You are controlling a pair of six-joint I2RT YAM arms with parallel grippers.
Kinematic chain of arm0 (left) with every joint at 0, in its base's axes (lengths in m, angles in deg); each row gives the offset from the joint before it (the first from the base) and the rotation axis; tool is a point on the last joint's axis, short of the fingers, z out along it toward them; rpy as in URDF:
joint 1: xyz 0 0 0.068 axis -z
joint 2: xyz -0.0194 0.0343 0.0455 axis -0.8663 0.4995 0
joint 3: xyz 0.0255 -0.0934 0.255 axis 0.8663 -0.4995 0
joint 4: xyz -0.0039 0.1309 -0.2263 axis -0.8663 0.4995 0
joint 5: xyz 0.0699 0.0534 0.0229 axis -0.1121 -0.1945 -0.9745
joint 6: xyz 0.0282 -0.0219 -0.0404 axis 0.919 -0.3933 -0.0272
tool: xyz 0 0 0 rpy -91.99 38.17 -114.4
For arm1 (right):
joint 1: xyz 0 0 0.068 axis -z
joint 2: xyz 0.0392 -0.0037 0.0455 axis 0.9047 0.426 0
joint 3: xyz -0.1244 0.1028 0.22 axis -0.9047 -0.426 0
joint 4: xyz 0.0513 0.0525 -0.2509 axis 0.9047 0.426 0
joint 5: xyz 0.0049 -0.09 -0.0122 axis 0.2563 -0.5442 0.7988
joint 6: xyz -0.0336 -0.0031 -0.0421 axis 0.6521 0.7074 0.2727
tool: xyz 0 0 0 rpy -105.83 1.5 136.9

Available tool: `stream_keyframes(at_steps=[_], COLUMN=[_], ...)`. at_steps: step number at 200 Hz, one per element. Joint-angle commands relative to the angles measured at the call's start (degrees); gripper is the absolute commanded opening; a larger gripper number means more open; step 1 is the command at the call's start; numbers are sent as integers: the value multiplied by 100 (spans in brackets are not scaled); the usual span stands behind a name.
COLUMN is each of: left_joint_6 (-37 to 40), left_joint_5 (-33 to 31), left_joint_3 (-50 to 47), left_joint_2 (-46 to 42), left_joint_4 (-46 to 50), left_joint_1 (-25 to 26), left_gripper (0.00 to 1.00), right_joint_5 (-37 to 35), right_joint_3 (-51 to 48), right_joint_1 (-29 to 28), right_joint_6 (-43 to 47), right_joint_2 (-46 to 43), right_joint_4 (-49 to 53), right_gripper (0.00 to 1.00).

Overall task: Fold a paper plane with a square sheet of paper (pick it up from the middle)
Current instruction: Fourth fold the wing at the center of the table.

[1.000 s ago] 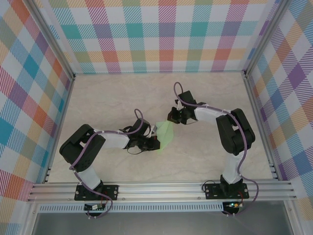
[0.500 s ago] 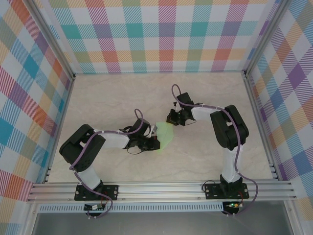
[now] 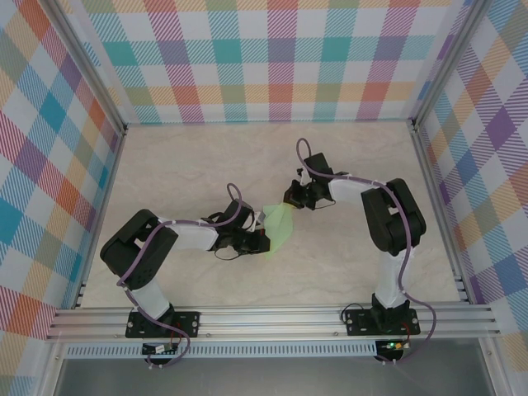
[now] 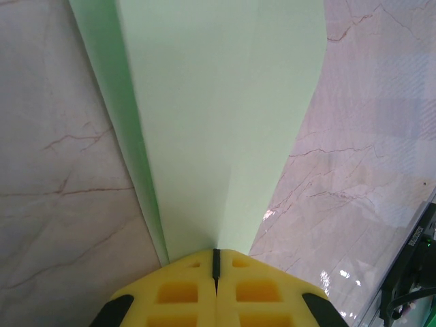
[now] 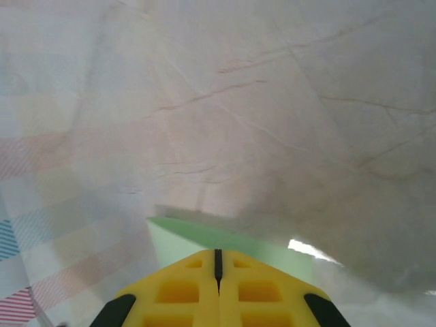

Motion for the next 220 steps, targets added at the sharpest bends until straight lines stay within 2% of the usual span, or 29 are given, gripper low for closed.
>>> stream_keyframes(at_steps=[1, 32, 91, 171, 220], left_joint_6=[124, 104, 61, 4, -516], left_joint_5=[-419, -417, -423, -235, 159], left_joint_3=[-222, -179, -138, 125, 499], left_joint_2=[160, 107, 45, -176, -658], left_joint_4=[1073, 1083, 1082, 1179, 912], left_joint_1=[17, 28, 28, 21, -107], left_gripper=[0, 0, 0, 1, 6], right_joint_5=[442, 407, 407, 95, 34], right_joint_3=[-168, -530, -873, -1369, -1436], right_joint_1=[-57, -370, -894, -913, -917], right_joint_6=[59, -35, -274, -274, -268], right_joint_2=[-516, -653, -364, 32, 34], right_joint_4=[-34, -165, -510, -706, -707], right_gripper=[4, 4, 3, 1, 1])
